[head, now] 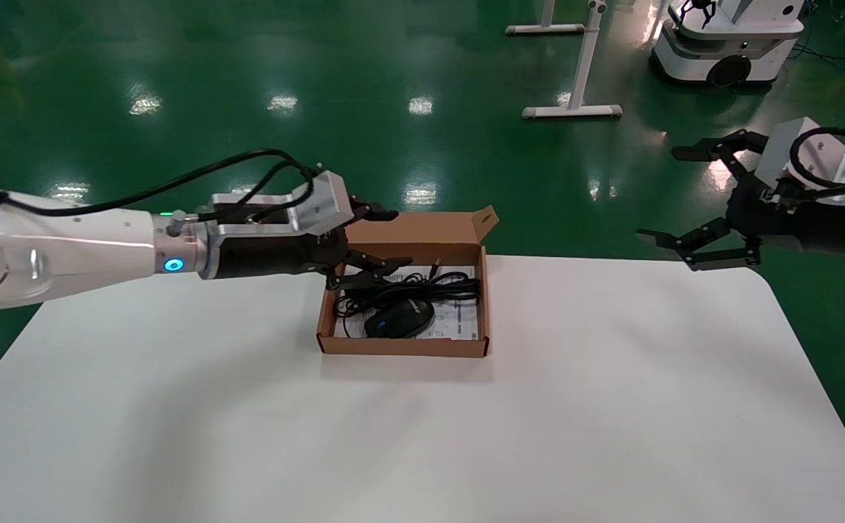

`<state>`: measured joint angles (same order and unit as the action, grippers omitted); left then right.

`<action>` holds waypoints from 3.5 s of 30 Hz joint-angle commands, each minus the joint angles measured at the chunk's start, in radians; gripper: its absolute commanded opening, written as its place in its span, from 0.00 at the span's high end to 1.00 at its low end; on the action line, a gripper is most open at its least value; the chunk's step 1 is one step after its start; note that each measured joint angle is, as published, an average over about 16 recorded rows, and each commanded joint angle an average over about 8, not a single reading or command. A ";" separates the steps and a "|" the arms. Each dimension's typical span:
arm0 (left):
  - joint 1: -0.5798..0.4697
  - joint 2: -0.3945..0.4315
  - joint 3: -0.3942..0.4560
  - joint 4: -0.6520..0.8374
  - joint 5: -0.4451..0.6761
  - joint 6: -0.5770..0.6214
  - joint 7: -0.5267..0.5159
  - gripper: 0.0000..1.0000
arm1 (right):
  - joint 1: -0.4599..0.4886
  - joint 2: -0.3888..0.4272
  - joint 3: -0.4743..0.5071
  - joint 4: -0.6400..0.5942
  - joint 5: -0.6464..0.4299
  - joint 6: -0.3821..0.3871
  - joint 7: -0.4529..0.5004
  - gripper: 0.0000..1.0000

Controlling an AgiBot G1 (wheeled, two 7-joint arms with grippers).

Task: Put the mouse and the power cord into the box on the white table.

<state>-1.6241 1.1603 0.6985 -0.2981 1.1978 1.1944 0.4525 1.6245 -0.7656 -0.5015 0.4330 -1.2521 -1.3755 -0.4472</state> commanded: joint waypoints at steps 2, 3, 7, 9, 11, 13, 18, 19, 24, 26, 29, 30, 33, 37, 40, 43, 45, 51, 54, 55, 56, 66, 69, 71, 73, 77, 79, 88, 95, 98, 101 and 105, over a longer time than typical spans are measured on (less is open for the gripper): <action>0.036 -0.036 -0.027 -0.064 -0.030 0.020 -0.042 0.00 | -0.036 0.010 0.015 0.056 0.034 -0.008 0.042 0.00; 0.048 -0.048 -0.036 -0.086 -0.041 0.026 -0.056 0.00 | -0.048 0.013 0.019 0.074 0.046 -0.011 0.055 0.00; 0.095 -0.095 -0.072 -0.171 -0.081 0.052 -0.111 0.00 | -0.096 0.027 0.039 0.148 0.091 -0.021 0.110 0.00; 0.119 -0.118 -0.090 -0.213 -0.101 0.065 -0.138 0.00 | -0.119 0.033 0.048 0.184 0.113 -0.026 0.138 0.00; 0.142 -0.142 -0.108 -0.255 -0.121 0.078 -0.165 0.00 | -0.143 0.040 0.058 0.221 0.135 -0.031 0.165 0.00; 0.166 -0.166 -0.127 -0.298 -0.141 0.091 -0.193 0.00 | -0.167 0.047 0.067 0.258 0.158 -0.036 0.193 0.00; 0.225 -0.225 -0.172 -0.404 -0.191 0.123 -0.262 0.00 | -0.226 0.064 0.091 0.350 0.214 -0.049 0.261 0.00; 0.237 -0.237 -0.181 -0.425 -0.202 0.130 -0.276 0.00 | -0.238 0.067 0.096 0.369 0.226 -0.052 0.275 0.00; 0.296 -0.296 -0.226 -0.531 -0.252 0.162 -0.345 0.00 | -0.298 0.084 0.120 0.461 0.282 -0.065 0.344 0.00; 0.320 -0.320 -0.244 -0.574 -0.272 0.175 -0.373 0.00 | -0.322 0.090 0.130 0.498 0.305 -0.070 0.371 0.00; 0.355 -0.355 -0.271 -0.638 -0.302 0.195 -0.414 0.00 | -0.357 0.100 0.144 0.553 0.339 -0.078 0.412 0.00; 0.367 -0.367 -0.280 -0.659 -0.312 0.201 -0.428 0.00 | -0.369 0.104 0.149 0.571 0.350 -0.081 0.426 0.00; 0.403 -0.403 -0.307 -0.723 -0.343 0.221 -0.469 0.00 | -0.405 0.114 0.163 0.627 0.384 -0.088 0.467 0.00; 0.450 -0.450 -0.343 -0.808 -0.383 0.247 -0.524 0.00 | -0.452 0.127 0.183 0.700 0.429 -0.099 0.522 0.00; 0.486 -0.485 -0.370 -0.871 -0.413 0.266 -0.566 0.00 | -0.488 0.137 0.197 0.755 0.463 -0.107 0.563 0.00; 0.518 -0.518 -0.395 -0.930 -0.441 0.284 -0.604 0.00 | -0.521 0.146 0.210 0.806 0.494 -0.114 0.601 0.00; 0.535 -0.535 -0.408 -0.961 -0.455 0.294 -0.623 0.00 | -0.538 0.151 0.217 0.833 0.510 -0.117 0.620 0.00; 0.566 -0.565 -0.431 -1.016 -0.483 0.312 -0.652 0.00 | -0.567 0.159 0.228 0.879 0.538 -0.124 0.646 0.00; 0.568 -0.567 -0.433 -1.018 -0.485 0.313 -0.652 0.00 | -0.569 0.159 0.229 0.881 0.540 -0.124 0.647 0.00; 0.567 -0.565 -0.432 -1.016 -0.484 0.312 -0.651 0.00 | -0.568 0.159 0.229 0.878 0.540 -0.124 0.646 0.00; 0.566 -0.564 -0.431 -1.014 -0.483 0.312 -0.650 0.00 | -0.567 0.159 0.229 0.876 0.539 -0.124 0.645 0.00; 0.556 -0.555 -0.424 -0.997 -0.474 0.305 -0.643 0.00 | -0.557 0.157 0.225 0.862 0.529 -0.122 0.640 0.00; 0.555 -0.554 -0.422 -0.994 -0.472 0.304 -0.642 0.00 | -0.556 0.156 0.224 0.859 0.528 -0.122 0.638 0.00; 0.554 -0.553 -0.422 -0.992 -0.472 0.303 -0.642 0.00 | -0.555 0.156 0.224 0.858 0.527 -0.122 0.638 0.00; 0.553 -0.552 -0.421 -0.991 -0.471 0.303 -0.641 0.00 | -0.554 0.156 0.224 0.857 0.526 -0.121 0.637 0.00; 0.552 -0.551 -0.420 -0.989 -0.469 0.302 -0.641 0.00 | -0.553 0.156 0.223 0.855 0.525 -0.121 0.637 0.00; 0.551 -0.550 -0.420 -0.988 -0.469 0.302 -0.640 0.00 | -0.553 0.156 0.223 0.854 0.524 -0.121 0.637 0.00; 0.550 -0.549 -0.419 -0.985 -0.468 0.301 -0.639 0.00 | -0.552 0.155 0.223 0.853 0.523 -0.121 0.636 0.00; 0.550 -0.549 -0.419 -0.985 -0.467 0.301 -0.639 0.00 | -0.551 0.155 0.222 0.852 0.523 -0.120 0.636 0.00; 0.549 -0.549 -0.418 -0.984 -0.467 0.300 -0.639 0.00 | -0.551 0.155 0.222 0.852 0.522 -0.120 0.636 0.00; 0.549 -0.548 -0.418 -0.984 -0.467 0.300 -0.639 0.00 | -0.551 0.155 0.222 0.852 0.522 -0.120 0.635 0.00; 0.549 -0.548 -0.418 -0.984 -0.466 0.300 -0.638 0.00 | -0.551 0.155 0.222 0.851 0.522 -0.120 0.635 0.00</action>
<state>-1.0751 0.6122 0.2804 -1.2820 0.7313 1.4945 -0.1860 1.0738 -0.6110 -0.2795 1.2845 -0.7302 -1.4952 0.1879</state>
